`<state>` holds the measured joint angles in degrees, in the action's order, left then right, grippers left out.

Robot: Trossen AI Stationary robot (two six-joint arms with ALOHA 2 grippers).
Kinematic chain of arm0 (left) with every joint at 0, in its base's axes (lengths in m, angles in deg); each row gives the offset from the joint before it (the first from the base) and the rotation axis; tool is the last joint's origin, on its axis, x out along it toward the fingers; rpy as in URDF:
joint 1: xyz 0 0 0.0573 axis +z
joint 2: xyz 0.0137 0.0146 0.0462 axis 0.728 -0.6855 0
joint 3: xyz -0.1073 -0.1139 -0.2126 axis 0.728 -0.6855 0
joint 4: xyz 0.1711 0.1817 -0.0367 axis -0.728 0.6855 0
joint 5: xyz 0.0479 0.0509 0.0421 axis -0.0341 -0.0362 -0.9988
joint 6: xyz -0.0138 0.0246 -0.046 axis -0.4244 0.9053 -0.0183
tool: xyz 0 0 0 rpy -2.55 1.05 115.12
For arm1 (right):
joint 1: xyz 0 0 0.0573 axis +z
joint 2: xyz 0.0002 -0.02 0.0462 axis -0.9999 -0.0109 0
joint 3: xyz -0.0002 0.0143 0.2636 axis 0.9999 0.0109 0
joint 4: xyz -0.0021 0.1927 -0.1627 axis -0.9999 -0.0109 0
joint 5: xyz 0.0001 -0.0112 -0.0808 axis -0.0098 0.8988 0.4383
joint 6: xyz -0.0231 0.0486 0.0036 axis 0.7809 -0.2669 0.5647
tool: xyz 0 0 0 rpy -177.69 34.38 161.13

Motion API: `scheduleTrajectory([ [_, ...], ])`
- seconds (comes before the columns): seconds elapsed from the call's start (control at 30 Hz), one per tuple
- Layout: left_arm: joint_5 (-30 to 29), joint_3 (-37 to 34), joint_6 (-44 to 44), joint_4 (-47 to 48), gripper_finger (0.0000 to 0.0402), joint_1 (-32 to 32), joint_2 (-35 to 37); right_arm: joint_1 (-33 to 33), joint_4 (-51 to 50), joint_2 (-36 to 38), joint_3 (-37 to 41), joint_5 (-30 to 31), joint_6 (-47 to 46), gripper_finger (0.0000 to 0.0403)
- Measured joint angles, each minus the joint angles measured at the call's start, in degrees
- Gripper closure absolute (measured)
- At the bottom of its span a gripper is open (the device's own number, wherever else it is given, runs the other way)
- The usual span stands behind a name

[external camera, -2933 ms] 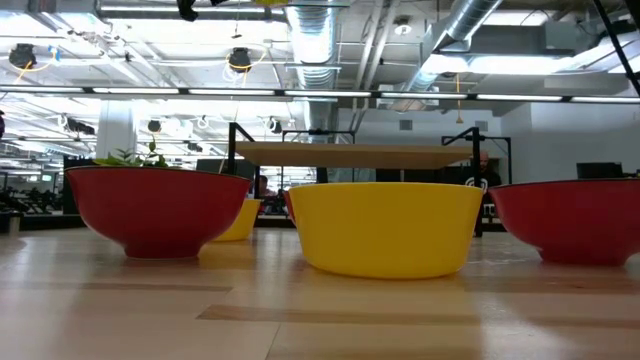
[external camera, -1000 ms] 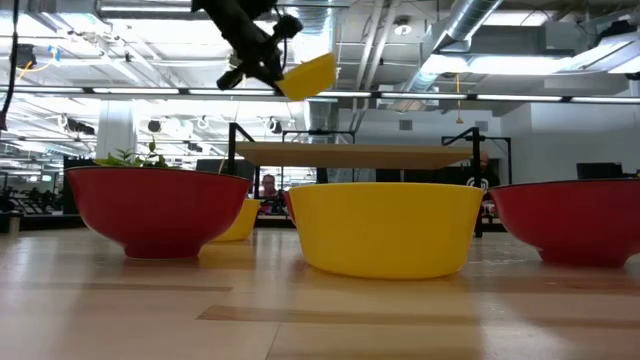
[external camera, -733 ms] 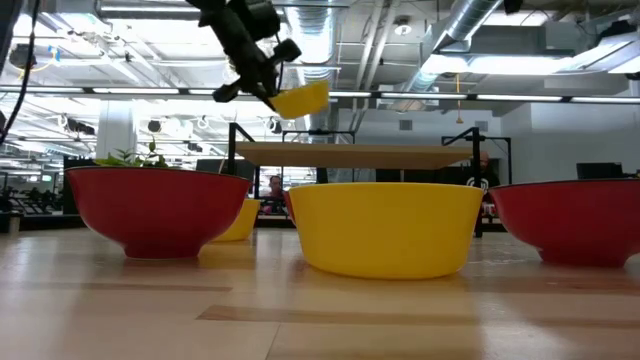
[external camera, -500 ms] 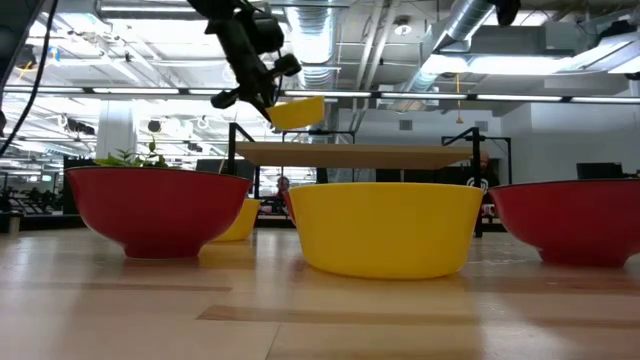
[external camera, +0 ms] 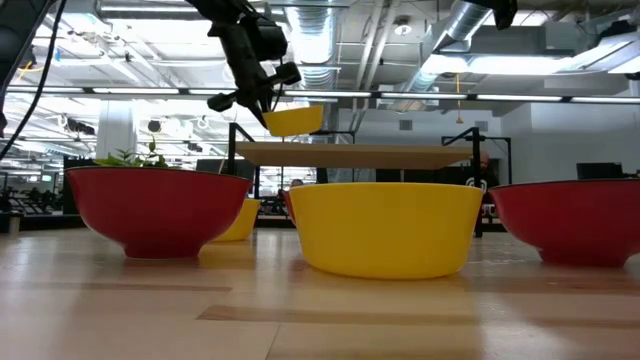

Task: Pick & Place Mini bowls
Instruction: Put the top right yellow bowl on the shelf

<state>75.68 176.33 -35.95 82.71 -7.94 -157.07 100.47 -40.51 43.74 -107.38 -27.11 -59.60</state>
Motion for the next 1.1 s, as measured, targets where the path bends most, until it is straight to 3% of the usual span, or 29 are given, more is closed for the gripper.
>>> scheduleTrajectory([
  [0.67, -0.15, 0.01, -1.34, -0.46, 0.0398, -0.65, -1.41, 0.0, 0.0, 0.0, 0.0, 0.02, 0.0, 0.0305],
  [0.97, 6.1, 0.01, -3.83, 0.38, 0.0398, 0.93, -1.41, 0.02, 0.0, 0.0, 0.0, 0.04, -0.02, 0.0305],
  [1.1, 6.27, 0.96, -4.35, 1.4, 0.0398, 1.2, -1.41, 0.02, 0.0, 0.0, 0.0, 0.04, -0.02, 0.0305],
])
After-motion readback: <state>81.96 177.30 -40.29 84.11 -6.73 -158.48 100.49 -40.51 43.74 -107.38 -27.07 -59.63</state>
